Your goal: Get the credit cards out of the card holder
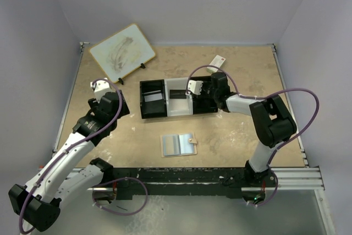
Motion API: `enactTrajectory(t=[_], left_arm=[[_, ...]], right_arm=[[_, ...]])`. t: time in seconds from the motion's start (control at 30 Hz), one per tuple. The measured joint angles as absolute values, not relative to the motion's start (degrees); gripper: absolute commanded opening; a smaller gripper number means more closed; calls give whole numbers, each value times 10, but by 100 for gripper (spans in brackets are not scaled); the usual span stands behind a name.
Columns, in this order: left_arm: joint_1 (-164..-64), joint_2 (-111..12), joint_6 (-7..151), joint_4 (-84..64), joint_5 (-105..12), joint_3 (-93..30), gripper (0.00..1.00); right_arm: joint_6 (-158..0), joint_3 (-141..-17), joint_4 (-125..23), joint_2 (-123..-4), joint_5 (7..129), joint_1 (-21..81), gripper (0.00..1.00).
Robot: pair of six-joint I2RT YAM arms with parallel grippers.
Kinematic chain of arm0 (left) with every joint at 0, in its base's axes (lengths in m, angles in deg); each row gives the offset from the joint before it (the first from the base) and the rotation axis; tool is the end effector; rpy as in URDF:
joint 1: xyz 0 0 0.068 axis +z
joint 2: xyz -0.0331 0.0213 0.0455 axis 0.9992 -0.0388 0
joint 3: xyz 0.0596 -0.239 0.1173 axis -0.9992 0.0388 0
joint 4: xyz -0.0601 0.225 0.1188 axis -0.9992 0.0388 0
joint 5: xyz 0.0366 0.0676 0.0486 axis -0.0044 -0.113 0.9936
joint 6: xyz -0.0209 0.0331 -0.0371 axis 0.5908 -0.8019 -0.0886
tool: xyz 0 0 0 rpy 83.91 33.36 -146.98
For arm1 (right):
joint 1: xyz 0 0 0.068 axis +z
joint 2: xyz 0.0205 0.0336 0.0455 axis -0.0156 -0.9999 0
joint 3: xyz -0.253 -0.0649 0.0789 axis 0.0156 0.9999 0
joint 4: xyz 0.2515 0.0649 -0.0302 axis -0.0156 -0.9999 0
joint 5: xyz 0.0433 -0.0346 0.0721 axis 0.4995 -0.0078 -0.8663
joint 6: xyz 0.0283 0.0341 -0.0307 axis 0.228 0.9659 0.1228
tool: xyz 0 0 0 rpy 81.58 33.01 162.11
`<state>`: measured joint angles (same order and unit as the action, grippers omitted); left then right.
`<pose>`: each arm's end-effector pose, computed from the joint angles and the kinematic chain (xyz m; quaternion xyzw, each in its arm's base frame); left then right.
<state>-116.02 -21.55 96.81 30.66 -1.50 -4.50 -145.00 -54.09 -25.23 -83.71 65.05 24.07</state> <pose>0.1578 -0.0606 0.2903 -0.1909 0.8526 0.0348 0.4852 0.3398 0.1527 0.1768 -0.5899 0.5990 -0.0903 0.5340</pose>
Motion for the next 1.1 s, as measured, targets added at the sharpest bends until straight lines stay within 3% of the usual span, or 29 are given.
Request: enactTrajectory(t=[0.57,0.8,1.03,1.1], left_arm=[[-1160,-219,967,307,-15,-45,72],[-1160,-221,966,306,-16,-45,72],[-1160,-225,962,306,-18,-45,72],[-1160,-226,962,306,-19,-45,72]], right_arm=[[-1474,-600,-323,-880,640,234,11],[-1479,-600,-333,-884,641,234,25],[-1478,-600,-344,-884,643,234,27],[-1478,-601,-349,-884,643,234,36]])
